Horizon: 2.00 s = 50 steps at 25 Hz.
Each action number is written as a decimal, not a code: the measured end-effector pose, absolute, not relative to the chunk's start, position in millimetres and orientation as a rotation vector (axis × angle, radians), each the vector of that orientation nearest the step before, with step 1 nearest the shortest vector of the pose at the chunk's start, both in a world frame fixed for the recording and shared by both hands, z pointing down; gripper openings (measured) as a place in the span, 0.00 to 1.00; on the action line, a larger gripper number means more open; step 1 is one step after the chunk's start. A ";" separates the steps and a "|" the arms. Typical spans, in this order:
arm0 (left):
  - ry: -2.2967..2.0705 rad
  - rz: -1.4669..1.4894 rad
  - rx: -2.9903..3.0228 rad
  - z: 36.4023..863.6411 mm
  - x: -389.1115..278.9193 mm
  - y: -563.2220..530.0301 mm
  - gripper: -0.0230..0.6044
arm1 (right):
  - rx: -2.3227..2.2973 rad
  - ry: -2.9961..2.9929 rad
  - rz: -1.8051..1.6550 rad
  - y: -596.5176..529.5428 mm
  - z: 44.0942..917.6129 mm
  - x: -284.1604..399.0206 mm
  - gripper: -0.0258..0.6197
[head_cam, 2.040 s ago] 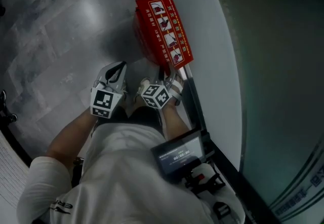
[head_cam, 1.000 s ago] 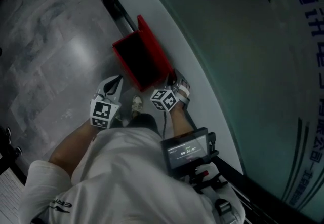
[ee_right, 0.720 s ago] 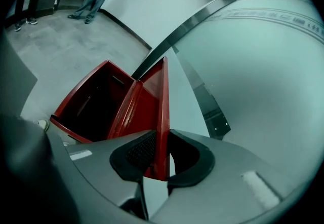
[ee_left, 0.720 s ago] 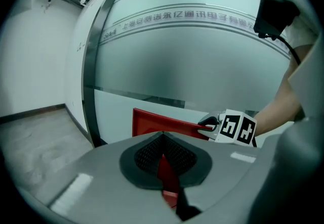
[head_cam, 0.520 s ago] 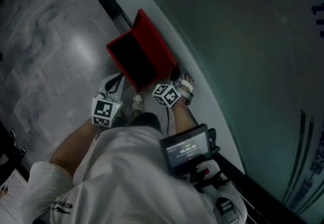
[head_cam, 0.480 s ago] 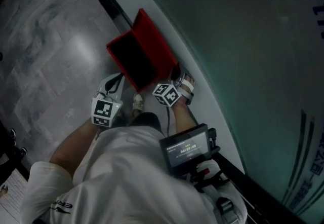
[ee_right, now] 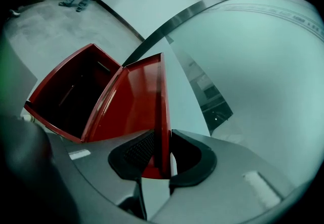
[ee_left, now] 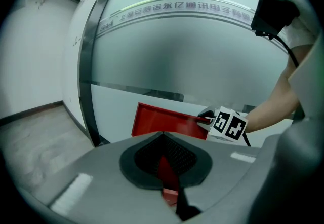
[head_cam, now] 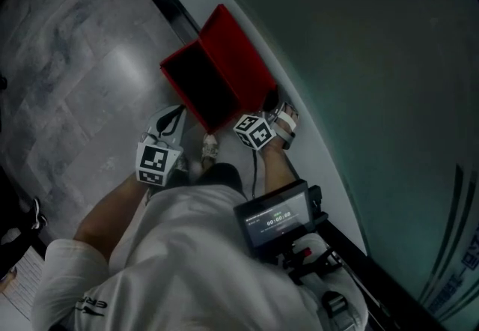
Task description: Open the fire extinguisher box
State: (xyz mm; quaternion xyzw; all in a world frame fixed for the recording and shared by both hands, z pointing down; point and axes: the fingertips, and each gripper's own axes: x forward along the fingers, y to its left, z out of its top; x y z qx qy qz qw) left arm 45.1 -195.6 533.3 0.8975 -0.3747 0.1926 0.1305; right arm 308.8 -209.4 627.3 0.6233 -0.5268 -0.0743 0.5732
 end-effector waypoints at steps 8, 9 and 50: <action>-1.090 0.574 2.598 536.9 41.4 -197.1 0.04 | 1.481 -1.171 -0.167 -212.8 633.9 321.2 0.22; -1.092 0.573 2.596 536.9 40.5 -197.2 0.04 | 1.482 -1.163 -0.164 -213.1 634.8 322.5 0.22; -1.163 0.438 2.641 502.8 8.9 -202.9 0.04 | 1.803 -1.374 -0.197 -203.4 525.3 263.1 0.11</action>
